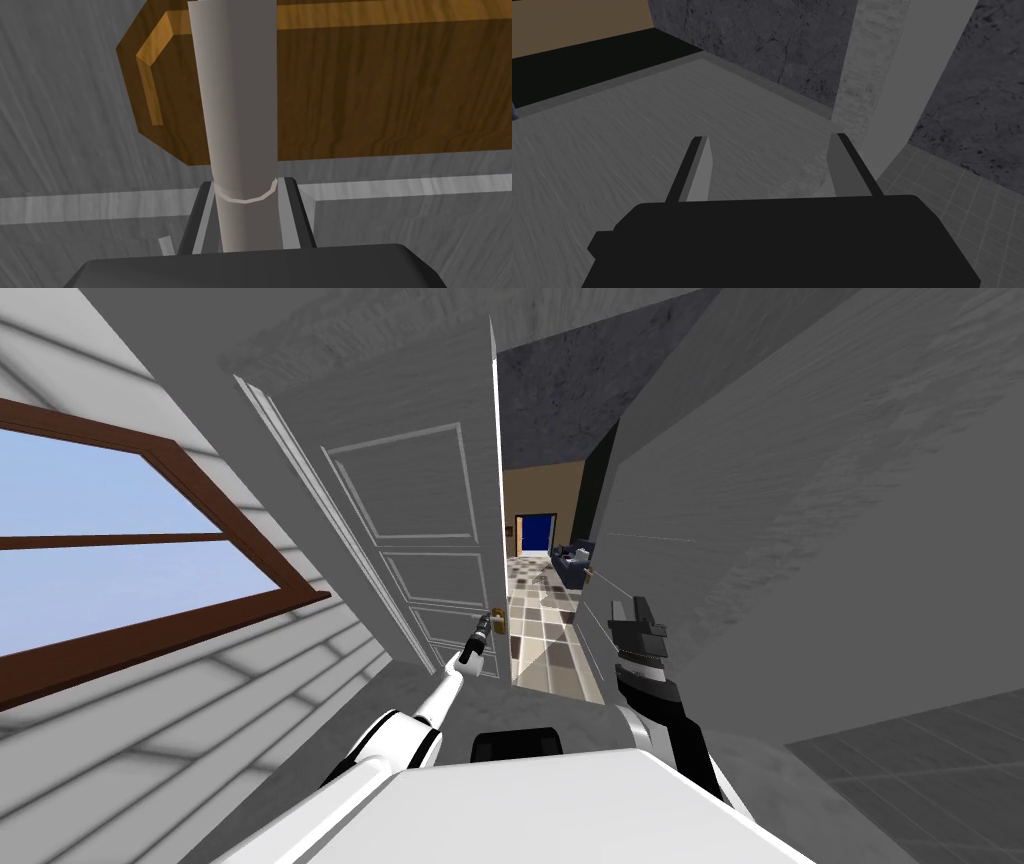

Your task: Push the door open

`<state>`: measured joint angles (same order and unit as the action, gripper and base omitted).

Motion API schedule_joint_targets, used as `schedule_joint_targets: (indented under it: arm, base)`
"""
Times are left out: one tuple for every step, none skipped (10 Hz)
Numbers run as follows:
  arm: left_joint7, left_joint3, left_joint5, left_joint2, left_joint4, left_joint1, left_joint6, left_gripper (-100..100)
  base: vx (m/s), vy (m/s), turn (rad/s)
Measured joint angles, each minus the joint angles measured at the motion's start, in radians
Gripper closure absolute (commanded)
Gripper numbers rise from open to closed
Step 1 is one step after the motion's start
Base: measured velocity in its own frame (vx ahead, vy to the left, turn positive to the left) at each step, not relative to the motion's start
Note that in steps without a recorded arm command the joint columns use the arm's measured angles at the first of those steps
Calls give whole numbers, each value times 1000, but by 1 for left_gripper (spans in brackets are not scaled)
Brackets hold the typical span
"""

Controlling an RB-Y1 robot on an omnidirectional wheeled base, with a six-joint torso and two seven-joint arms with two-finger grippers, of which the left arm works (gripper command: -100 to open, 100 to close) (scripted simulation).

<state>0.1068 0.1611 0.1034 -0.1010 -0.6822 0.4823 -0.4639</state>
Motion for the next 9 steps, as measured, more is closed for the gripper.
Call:
schedule_joint_targets:
  arm:
    - [0, 0, 0, 0, 0, 0, 0, 100]
    - [0, 0, 0, 0, 0, 0, 0, 100]
    - [-1, -2, 1, 1, 9, -4, -2, 100]
    - [-2, -4, 2, -1, 5, -10, 6, 100]
    - [-5, -11, 4, 0, 17, -5, 5, 100]
    - [-8, -17, 5, -3, 8, -9, 10, 100]
    - [-9, -23, 7, -5, 25, -1, 0, 100]
    - [-10, -29, 9, -10, 6, -12, 5, 100]
    - [-13, -38, 12, -11, 10, -9, 6, 100]
  base:
    - [0, 0, 0]
    - [112, -38, 21]
    - [134, -57, 28]
    - [147, -99, 37]
    - [162, -103, 36]
    - [178, -80, 32]
    - [190, -86, 43]
    - [207, -103, 58]
    - [212, -131, 73]
